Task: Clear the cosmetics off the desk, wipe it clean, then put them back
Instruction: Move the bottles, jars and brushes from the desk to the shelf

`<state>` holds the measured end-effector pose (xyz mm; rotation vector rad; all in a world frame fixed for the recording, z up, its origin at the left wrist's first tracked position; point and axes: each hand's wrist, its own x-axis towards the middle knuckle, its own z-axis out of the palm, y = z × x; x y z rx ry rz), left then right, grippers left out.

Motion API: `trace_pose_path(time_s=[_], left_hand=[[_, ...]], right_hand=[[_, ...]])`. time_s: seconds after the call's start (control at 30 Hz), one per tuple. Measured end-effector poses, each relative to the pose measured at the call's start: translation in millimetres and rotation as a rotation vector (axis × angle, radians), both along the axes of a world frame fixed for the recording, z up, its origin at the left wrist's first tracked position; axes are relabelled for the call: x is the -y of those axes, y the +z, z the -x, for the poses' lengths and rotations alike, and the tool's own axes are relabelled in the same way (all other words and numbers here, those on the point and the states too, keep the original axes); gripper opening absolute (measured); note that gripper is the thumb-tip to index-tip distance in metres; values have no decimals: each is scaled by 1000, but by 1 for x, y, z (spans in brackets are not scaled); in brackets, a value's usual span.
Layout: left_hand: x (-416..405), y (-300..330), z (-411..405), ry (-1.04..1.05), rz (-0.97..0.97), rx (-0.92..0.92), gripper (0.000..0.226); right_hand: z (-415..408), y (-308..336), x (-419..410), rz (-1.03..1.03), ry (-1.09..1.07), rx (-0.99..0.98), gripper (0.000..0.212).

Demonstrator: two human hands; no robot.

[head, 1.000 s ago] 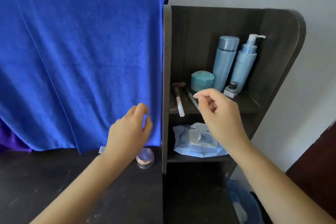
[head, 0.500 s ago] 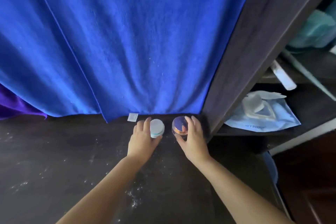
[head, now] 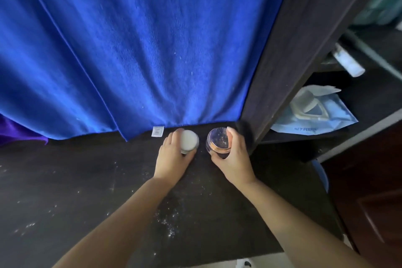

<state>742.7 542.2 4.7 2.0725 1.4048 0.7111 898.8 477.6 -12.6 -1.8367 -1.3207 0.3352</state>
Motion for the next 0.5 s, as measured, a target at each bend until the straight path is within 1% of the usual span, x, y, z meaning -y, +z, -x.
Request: trace_pose_path(time_s=[0.1,0.17,0.27,0.43,0.5], left_hand=[[23,43,3,-21,-100,75,53],[39,75,2,-71,-178,123,53],[62,121,-7,-138,-292,222,54],[98,197,-50,-250,-437,401,57],[109,223,-79,-333,-489,463,59]], right_hand=[[3,47,26,-122,54,7,77],[-1,85,48,-196,96,-19,77],[-16,140,82,-288,138,1,77],[-68,207,125,-466,96,110,76],[-98,226,134,-500,36,103,78]])
